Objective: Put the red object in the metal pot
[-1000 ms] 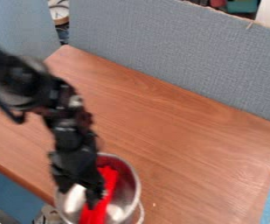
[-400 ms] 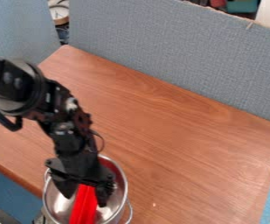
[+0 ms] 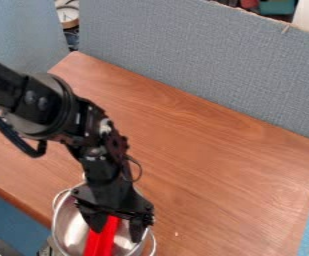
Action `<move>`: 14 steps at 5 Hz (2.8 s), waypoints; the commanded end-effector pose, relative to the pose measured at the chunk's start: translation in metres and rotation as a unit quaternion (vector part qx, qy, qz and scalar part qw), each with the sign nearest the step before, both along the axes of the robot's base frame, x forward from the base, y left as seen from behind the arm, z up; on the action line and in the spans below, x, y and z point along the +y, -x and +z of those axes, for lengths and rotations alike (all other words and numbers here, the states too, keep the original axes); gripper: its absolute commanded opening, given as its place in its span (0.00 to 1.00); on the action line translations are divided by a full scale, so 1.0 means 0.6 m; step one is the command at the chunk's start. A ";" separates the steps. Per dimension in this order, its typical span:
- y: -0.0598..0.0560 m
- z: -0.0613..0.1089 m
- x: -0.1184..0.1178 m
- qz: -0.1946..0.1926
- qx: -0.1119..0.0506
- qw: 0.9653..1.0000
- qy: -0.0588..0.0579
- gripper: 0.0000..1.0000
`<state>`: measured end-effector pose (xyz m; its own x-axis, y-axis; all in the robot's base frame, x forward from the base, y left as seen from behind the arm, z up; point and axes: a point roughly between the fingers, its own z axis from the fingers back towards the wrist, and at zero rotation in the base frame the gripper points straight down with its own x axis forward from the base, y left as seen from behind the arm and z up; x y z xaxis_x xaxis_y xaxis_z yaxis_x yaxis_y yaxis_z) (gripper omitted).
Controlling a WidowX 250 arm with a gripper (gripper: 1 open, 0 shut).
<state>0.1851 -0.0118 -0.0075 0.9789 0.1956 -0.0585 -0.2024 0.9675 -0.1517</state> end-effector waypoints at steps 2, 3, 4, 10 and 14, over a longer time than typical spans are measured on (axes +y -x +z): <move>0.000 0.006 -0.048 0.158 0.003 0.987 0.011 1.00; 0.004 0.002 -0.066 0.241 0.003 0.970 0.013 1.00; -0.033 0.041 -0.031 0.201 0.002 0.979 0.011 1.00; 0.004 0.209 -0.064 0.257 0.010 0.966 0.006 1.00; -0.004 0.256 -0.003 0.334 0.003 0.943 0.002 1.00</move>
